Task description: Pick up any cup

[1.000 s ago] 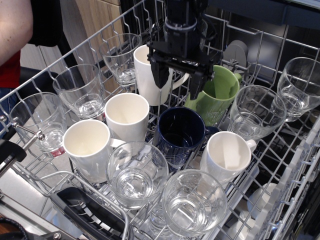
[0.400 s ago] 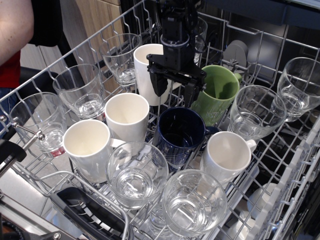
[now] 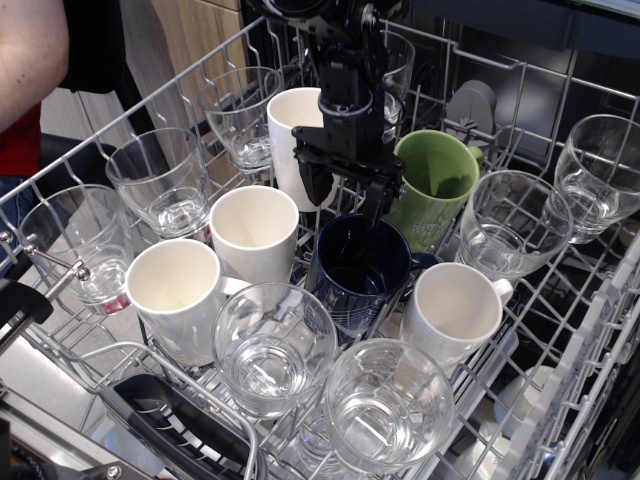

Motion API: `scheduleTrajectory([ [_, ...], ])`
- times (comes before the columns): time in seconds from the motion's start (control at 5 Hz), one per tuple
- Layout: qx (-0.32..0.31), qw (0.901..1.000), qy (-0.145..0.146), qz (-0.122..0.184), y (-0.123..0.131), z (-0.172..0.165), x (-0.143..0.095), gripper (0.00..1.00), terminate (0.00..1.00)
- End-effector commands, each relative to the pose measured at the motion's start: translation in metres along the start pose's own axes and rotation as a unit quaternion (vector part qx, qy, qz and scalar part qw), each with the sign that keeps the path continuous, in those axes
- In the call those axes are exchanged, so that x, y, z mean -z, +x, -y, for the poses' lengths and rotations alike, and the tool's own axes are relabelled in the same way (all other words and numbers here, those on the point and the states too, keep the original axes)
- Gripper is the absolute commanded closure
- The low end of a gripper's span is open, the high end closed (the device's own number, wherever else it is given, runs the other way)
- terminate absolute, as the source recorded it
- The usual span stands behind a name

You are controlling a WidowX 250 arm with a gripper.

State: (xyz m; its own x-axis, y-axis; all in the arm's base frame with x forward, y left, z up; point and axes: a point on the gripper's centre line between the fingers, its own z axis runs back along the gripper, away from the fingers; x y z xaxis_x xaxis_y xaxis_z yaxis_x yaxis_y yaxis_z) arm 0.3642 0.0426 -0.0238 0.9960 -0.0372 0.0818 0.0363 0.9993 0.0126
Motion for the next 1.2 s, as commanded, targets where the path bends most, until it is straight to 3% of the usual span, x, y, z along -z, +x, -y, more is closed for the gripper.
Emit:
scheduleTrajectory([
  [0.0,0.013,0.9993,0.021,0.028,0.006,-0.003,0.004,0.00,0.00],
  [0.6,0.020,0.9979,0.046,0.041,-0.004,-0.002,0.029,0.00,0.00],
  [0.8,0.015,0.9982,0.046,0.035,-0.003,-0.002,0.031,1.00,0.00],
  [1.0,0.012,0.9984,0.042,0.035,0.000,-0.004,0.028,1.00,0.00],
])
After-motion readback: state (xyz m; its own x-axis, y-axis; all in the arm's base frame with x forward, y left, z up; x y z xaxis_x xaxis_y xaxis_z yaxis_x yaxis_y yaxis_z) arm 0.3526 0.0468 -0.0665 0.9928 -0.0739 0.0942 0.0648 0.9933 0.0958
